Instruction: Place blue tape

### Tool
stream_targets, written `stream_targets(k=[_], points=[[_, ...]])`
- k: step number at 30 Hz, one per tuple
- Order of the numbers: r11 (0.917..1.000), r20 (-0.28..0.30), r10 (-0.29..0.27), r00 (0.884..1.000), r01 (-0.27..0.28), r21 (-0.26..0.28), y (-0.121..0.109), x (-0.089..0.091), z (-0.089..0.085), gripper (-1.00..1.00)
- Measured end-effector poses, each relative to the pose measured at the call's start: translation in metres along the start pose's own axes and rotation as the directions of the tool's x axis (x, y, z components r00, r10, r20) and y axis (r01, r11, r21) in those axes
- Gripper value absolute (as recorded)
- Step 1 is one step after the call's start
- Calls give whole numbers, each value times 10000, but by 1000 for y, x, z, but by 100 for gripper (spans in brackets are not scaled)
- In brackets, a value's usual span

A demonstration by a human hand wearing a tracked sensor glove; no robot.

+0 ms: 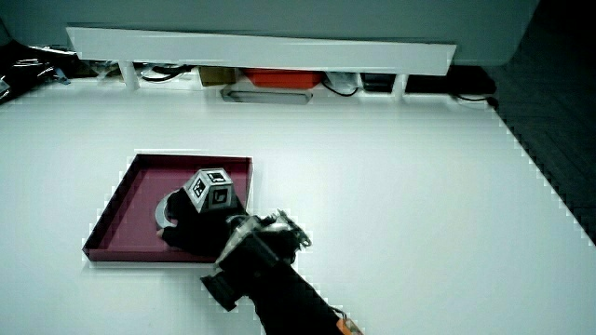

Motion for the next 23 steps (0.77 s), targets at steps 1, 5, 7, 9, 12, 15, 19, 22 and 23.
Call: stream_targets(k=[1,5,7,9,12,15,19,22,23], points=[[10000,-25,21,10000,-21,68,-1,0,2,-69],[9997,-463,171,9988,-162,206,-7,-4,21,-81],[9993,-758,276,9967,-255,282,-12,-6,33,-86],[9990,-901,337,9954,-309,326,-17,-8,46,-92],[9989,-984,345,9945,-311,363,-25,-11,67,-100],[9993,-1083,325,9936,-303,222,-34,-12,85,-100],[9988,-681,139,9976,-106,478,-46,-11,108,-100],[9989,-718,-70,9974,103,455,-57,-9,125,-100],[9986,-814,-108,9966,149,498,-61,-8,131,-100]])
